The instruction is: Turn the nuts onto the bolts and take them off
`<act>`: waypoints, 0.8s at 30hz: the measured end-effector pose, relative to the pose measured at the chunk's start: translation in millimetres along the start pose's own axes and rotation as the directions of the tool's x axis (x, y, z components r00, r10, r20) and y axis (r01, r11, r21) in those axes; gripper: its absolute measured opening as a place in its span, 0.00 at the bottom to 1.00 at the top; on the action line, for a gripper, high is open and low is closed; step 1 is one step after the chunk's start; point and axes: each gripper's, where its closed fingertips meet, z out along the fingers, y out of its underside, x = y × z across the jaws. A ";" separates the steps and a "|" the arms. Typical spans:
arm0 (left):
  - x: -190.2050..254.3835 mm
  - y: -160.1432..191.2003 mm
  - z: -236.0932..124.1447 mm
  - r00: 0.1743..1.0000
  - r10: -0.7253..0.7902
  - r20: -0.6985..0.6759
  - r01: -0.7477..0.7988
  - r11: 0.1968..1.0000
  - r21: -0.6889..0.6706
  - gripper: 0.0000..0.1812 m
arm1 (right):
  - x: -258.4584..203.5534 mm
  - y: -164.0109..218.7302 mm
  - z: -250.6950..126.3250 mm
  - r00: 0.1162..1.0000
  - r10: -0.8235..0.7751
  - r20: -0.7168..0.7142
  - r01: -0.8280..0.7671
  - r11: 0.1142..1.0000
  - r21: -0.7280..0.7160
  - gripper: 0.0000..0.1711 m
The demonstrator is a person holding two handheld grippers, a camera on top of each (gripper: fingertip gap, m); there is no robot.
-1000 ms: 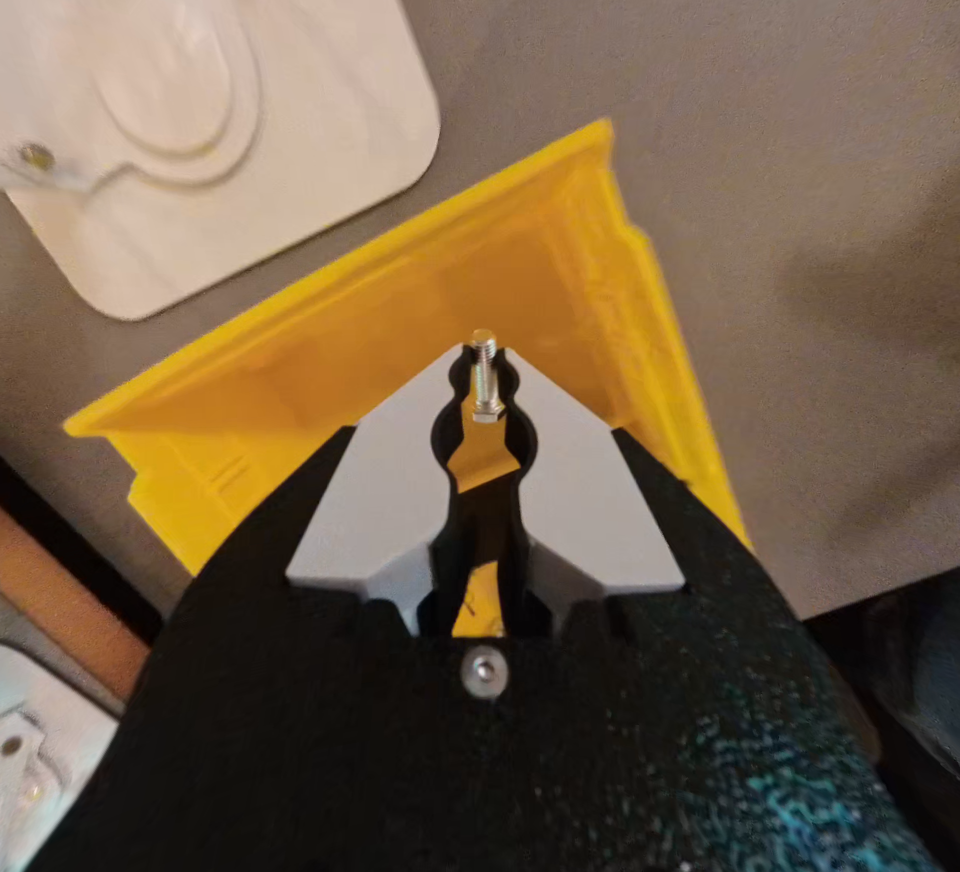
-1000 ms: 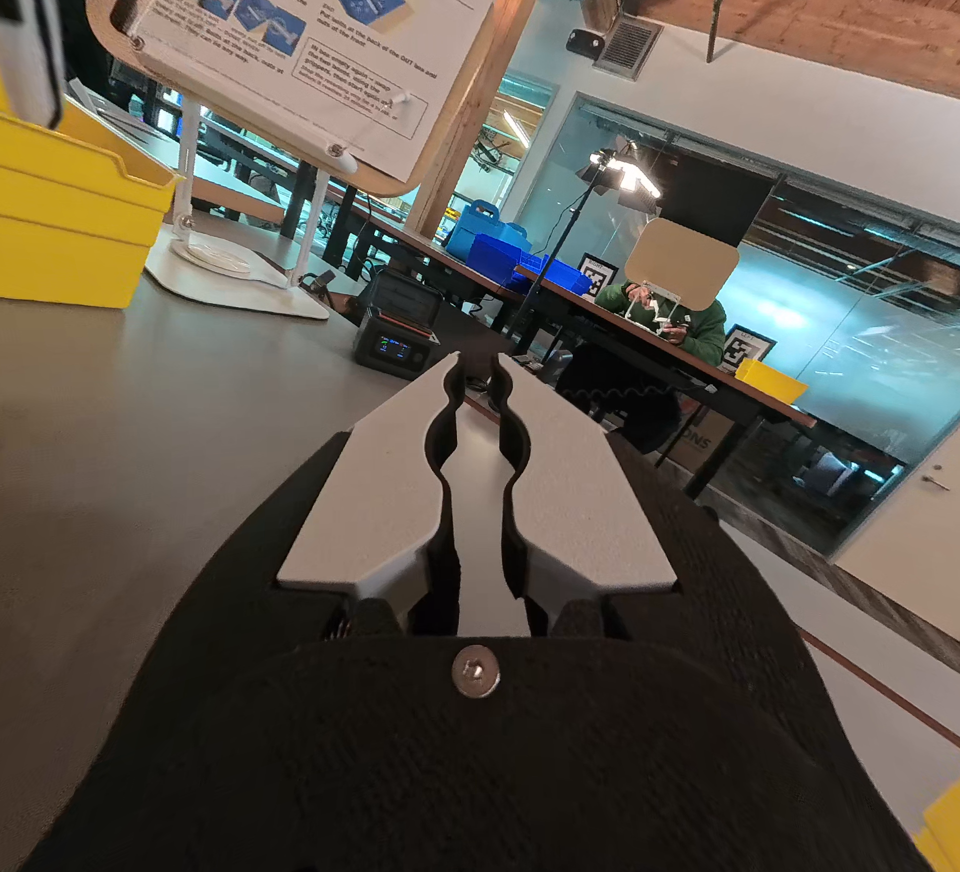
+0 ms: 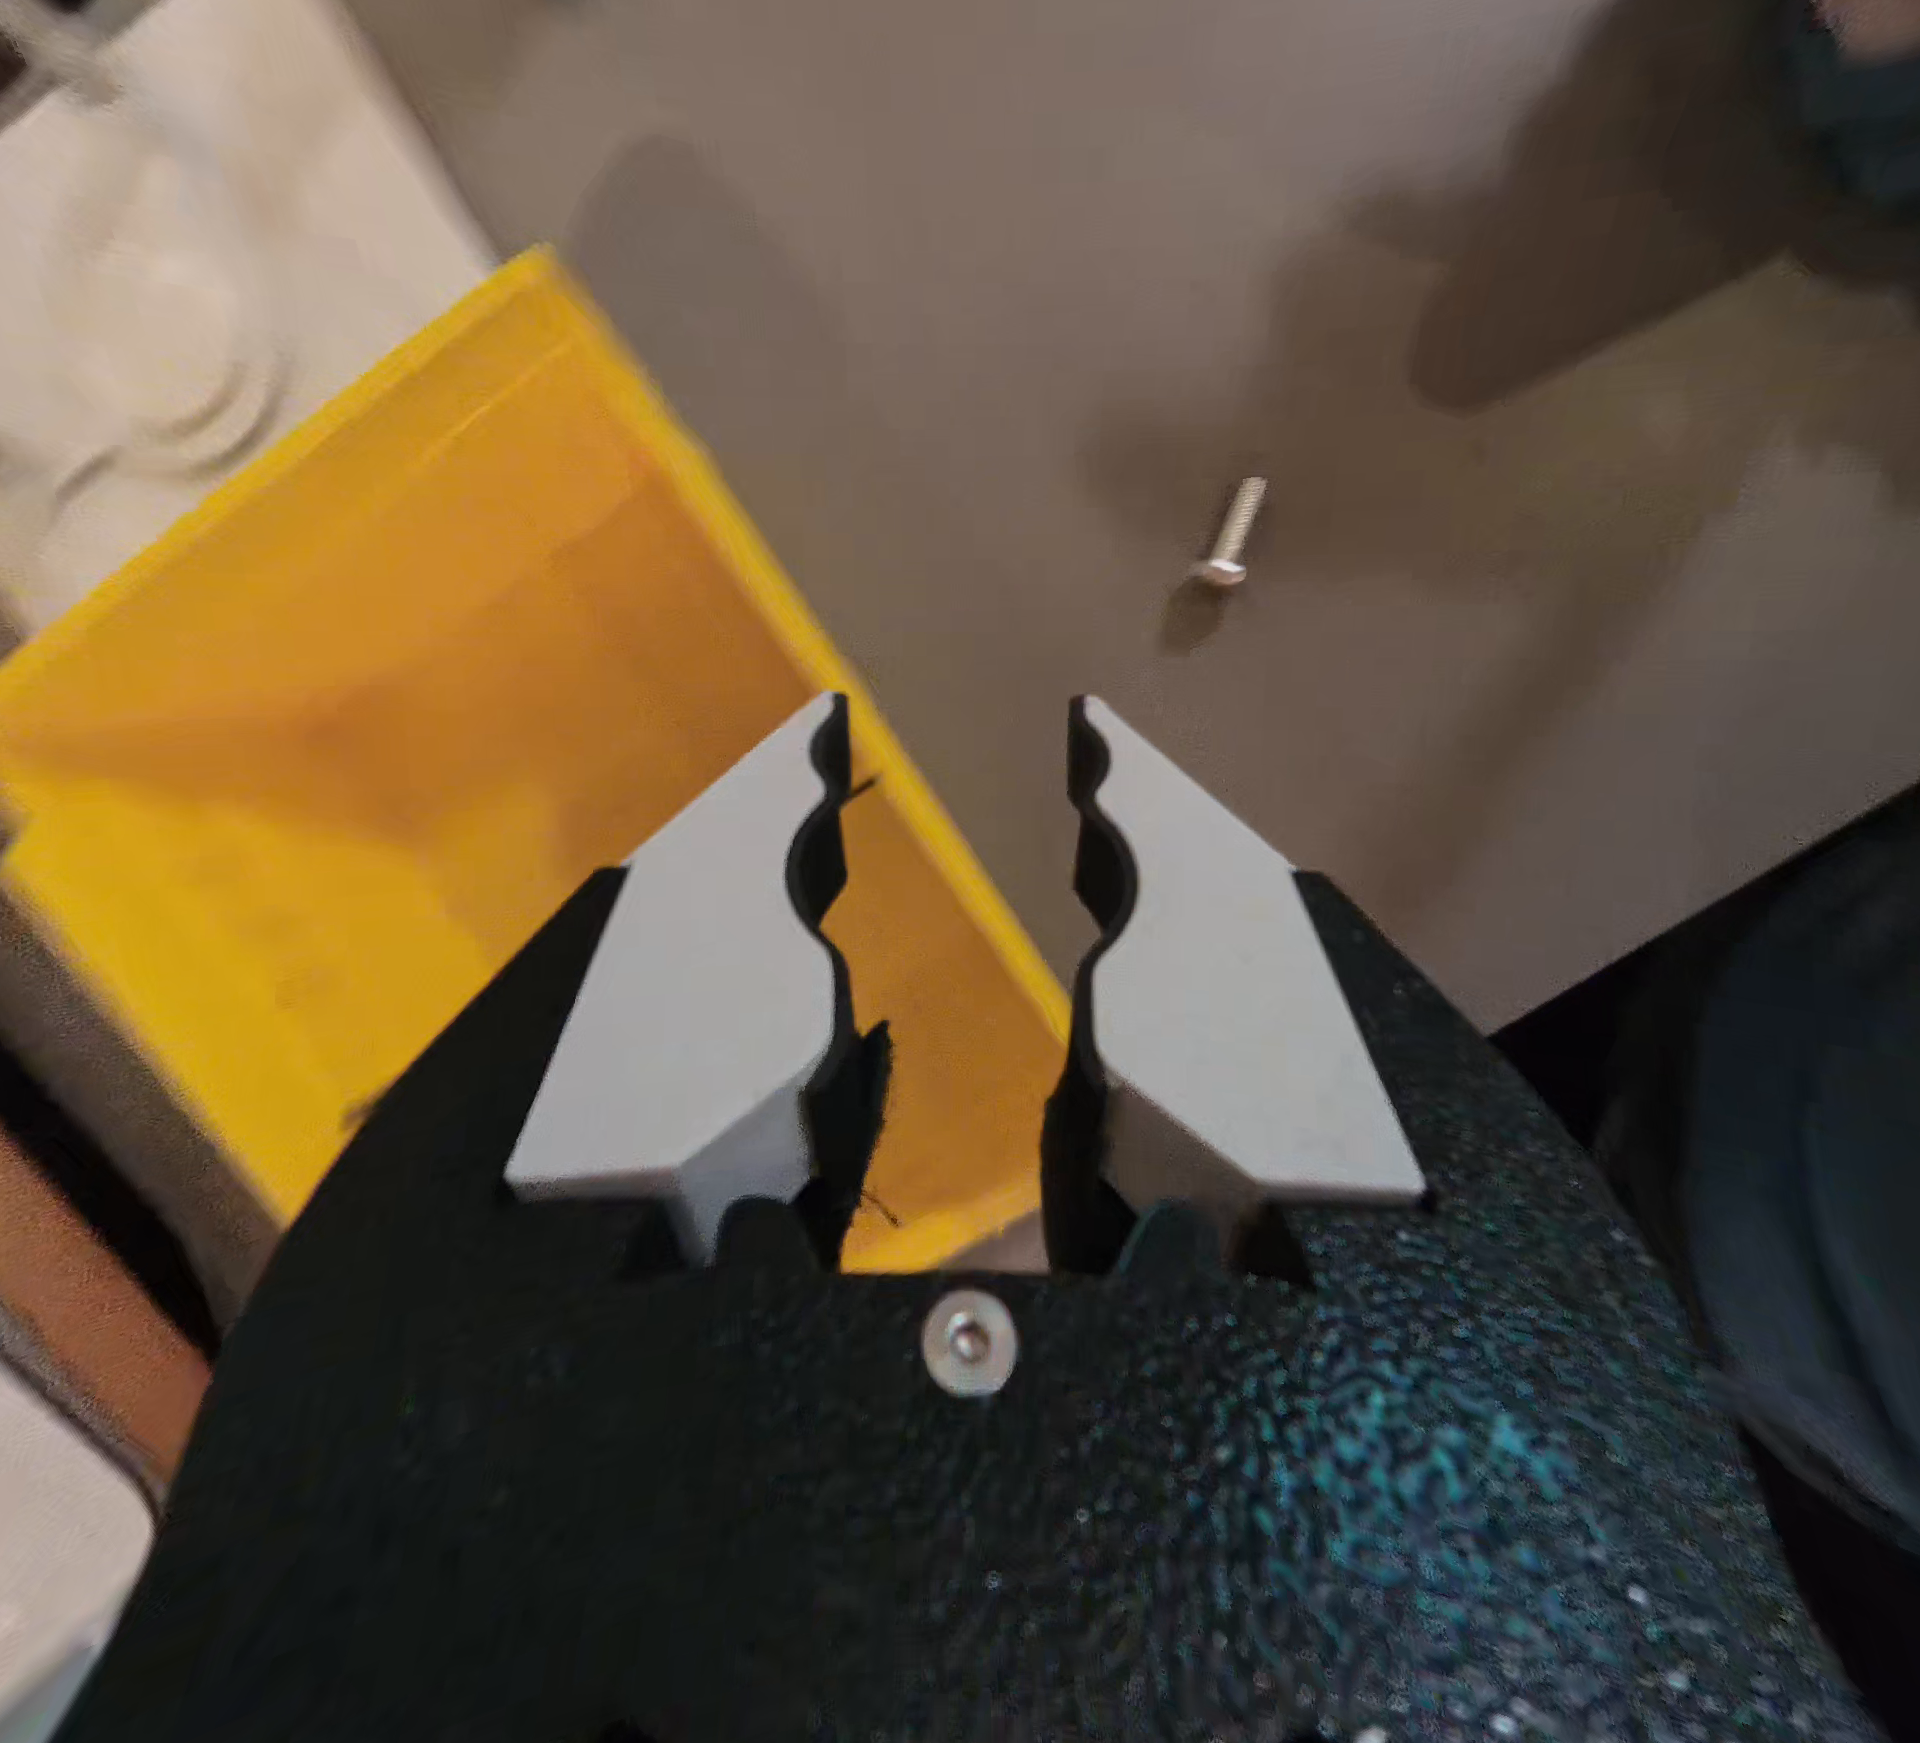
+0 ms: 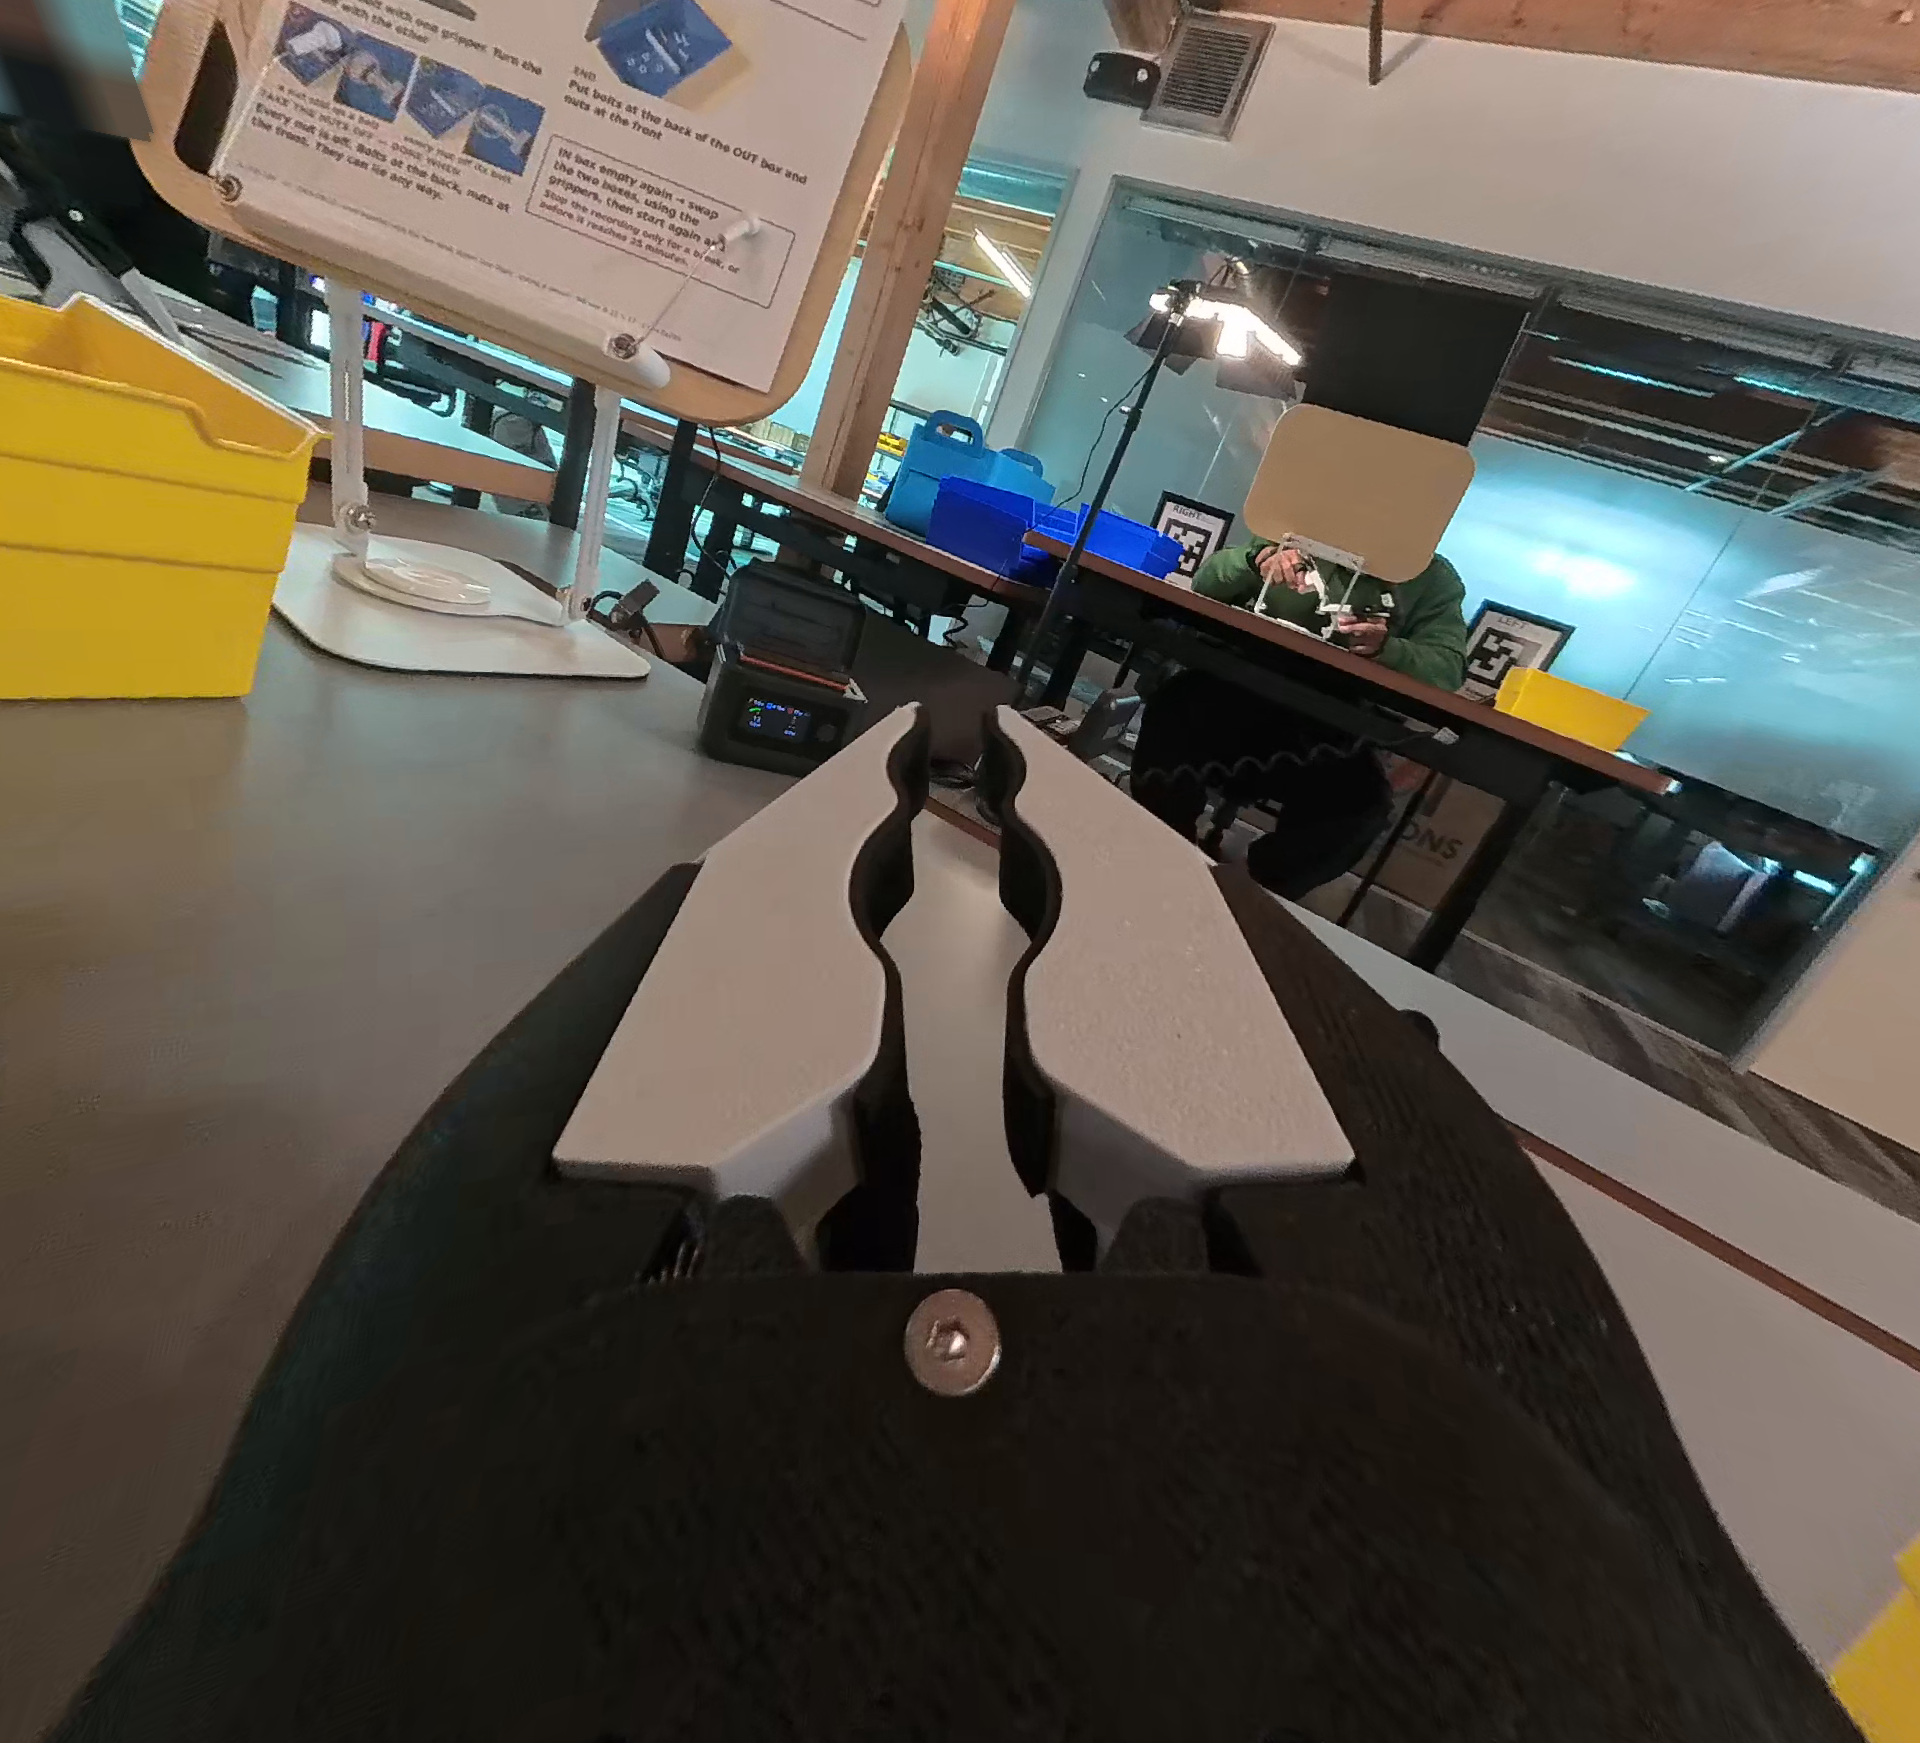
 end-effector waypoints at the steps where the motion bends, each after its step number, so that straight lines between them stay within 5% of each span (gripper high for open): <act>1: -17.0 13.0 -14.4 0.997 -0.066 0.041 0.066 0.998 0.017 0.20 | -0.1 0.3 0.3 1.000 0.001 0.000 -0.001 1.000 -0.002 0.05; 4: -58.9 82.6 -26.8 0.961 -0.224 0.161 0.244 0.963 -0.116 0.21 | -1.0 0.4 0.7 1.000 -0.002 0.002 0.002 1.000 -0.003 0.05; 7: -66.4 151.9 -5.0 0.934 -0.328 0.139 0.356 0.879 -0.318 0.21 | -1.7 1.0 1.1 1.000 -0.003 0.005 0.003 1.000 -0.006 0.05; 11: -72.1 204.2 25.1 0.896 -0.425 0.130 0.435 0.779 -0.451 0.22 | -1.6 1.8 1.4 1.000 0.001 0.007 -0.001 1.000 -0.009 0.05; 24: -73.6 240.6 44.2 0.894 -0.410 0.179 0.429 0.672 -0.603 0.12 | -1.3 3.6 2.3 1.000 0.011 0.012 -0.011 1.000 -0.014 0.05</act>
